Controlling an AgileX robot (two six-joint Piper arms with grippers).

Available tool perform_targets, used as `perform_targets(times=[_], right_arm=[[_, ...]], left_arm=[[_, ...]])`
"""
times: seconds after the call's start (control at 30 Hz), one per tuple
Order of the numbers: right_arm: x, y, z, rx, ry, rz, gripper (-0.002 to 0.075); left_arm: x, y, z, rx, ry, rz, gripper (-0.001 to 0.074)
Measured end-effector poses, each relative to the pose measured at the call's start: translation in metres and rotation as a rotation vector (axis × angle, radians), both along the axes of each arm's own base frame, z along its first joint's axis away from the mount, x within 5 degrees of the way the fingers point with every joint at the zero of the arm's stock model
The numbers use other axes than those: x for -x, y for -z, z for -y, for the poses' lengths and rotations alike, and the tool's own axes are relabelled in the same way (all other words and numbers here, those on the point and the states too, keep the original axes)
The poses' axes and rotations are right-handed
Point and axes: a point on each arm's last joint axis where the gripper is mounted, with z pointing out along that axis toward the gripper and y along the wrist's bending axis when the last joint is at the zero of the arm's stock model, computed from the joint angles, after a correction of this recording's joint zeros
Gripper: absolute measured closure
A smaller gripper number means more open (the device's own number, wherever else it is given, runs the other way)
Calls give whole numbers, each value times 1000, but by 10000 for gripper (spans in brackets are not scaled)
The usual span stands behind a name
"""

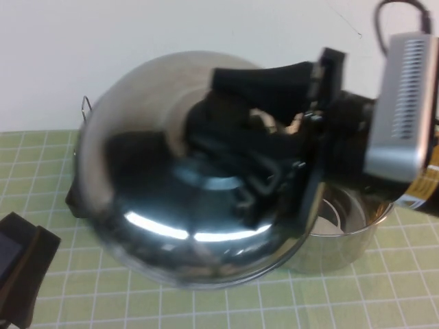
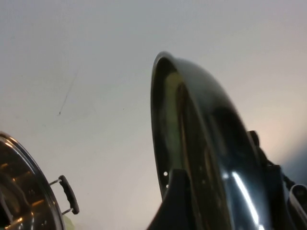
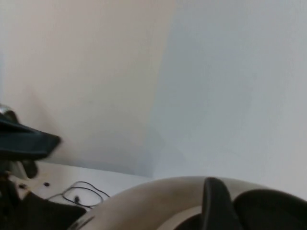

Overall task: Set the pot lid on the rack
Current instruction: Hand over the pot lid

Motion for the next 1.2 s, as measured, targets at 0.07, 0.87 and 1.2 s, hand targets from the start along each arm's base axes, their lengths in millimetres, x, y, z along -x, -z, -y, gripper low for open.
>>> perform_targets(times=[0.07, 0.87, 1.2], right_arm=[[12, -9, -19, 16, -41, 17, 377], [24, -3, -84, 17, -223, -52, 377], [27, -3, -83, 5, -283, -104, 272]], left_arm=[[0, 0, 1, 12, 16, -11, 174], [10, -9, 6, 53, 125, 82, 605], [12, -9, 9, 12, 145, 120, 637]])
